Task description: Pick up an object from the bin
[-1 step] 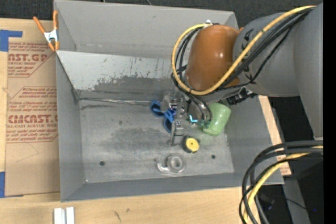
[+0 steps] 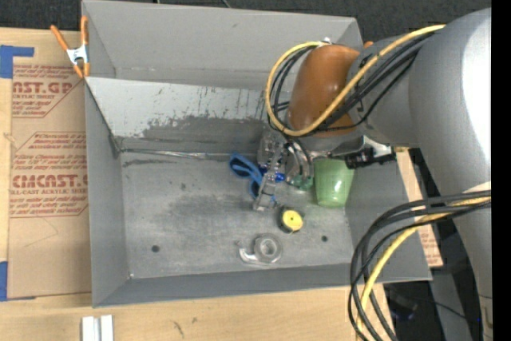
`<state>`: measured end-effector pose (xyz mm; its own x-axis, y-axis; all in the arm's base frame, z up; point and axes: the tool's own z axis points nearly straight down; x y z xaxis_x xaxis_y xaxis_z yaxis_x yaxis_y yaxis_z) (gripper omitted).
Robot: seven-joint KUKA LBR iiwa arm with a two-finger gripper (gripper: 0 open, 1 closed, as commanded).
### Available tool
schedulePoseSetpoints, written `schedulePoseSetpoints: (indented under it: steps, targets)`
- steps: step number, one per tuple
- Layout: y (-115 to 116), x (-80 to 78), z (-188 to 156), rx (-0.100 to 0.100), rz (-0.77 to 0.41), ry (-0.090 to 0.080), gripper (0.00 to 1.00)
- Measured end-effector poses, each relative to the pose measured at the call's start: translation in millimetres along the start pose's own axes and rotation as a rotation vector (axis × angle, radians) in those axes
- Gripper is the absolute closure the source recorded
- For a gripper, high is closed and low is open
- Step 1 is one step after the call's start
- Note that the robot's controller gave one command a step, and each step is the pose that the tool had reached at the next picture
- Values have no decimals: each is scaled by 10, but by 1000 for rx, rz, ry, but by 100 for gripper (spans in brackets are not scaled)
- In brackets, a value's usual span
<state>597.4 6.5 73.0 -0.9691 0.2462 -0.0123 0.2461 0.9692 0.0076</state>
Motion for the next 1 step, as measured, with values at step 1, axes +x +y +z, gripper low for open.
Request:
schedulePoseSetpoints:
  steps: [1]
  targets:
    - [79, 64, -287, 5, 37, 8, 0]
